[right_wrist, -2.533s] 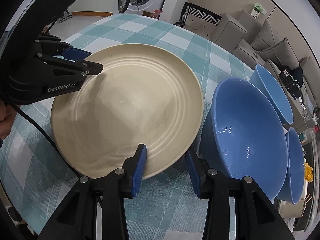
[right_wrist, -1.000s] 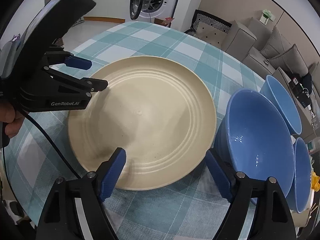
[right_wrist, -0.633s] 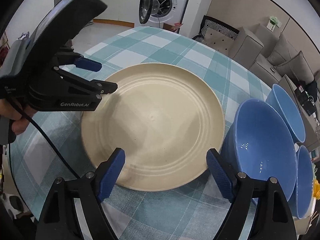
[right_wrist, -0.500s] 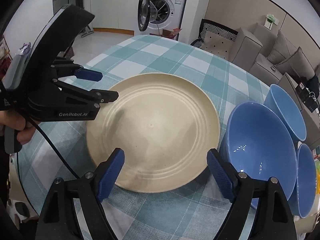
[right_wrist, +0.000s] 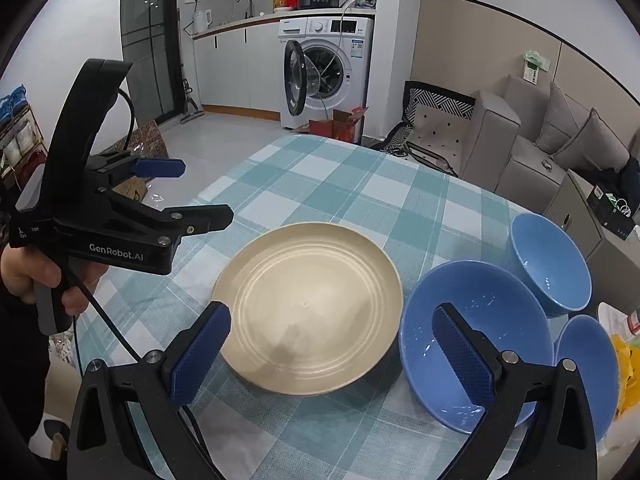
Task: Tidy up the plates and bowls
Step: 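Raise both tools and pull them back from the plate stack, then move both tools toward the blue bowls and down to a bowl rim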
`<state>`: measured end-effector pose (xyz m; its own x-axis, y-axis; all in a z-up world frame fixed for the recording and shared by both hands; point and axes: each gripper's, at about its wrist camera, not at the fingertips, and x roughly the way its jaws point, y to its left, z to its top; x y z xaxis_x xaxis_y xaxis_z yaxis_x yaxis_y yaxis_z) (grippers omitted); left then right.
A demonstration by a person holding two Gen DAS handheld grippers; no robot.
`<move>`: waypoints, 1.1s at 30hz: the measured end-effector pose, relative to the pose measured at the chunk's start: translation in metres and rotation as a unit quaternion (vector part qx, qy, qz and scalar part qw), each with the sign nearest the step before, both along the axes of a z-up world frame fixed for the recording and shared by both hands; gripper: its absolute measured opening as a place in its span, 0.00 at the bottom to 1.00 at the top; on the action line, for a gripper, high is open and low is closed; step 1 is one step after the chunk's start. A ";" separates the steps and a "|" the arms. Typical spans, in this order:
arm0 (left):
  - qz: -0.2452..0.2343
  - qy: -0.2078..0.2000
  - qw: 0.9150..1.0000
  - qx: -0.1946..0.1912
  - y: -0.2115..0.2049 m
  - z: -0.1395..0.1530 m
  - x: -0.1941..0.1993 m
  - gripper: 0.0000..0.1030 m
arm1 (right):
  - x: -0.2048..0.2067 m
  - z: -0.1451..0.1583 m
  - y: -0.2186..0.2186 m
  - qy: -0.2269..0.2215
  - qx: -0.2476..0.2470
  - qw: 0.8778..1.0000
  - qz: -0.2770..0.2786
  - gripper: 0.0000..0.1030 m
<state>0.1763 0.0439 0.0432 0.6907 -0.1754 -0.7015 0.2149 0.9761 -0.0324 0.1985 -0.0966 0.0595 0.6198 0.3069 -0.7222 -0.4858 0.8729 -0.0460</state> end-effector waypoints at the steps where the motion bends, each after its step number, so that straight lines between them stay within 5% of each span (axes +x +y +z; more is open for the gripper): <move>1: 0.002 -0.003 1.000 -0.005 0.001 0.003 -0.001 0.99 | -0.001 0.006 -0.005 -0.002 0.009 1.000 -0.001 1.00; 7: -0.002 -0.029 1.000 -0.013 -0.006 0.029 -0.016 0.99 | -0.010 0.042 -0.044 -0.010 0.063 0.998 -0.013 1.00; 33: -0.062 -0.104 0.992 -0.029 -0.102 0.126 -0.029 1.00 | -0.053 0.178 -0.259 -0.089 0.162 0.977 -0.105 1.00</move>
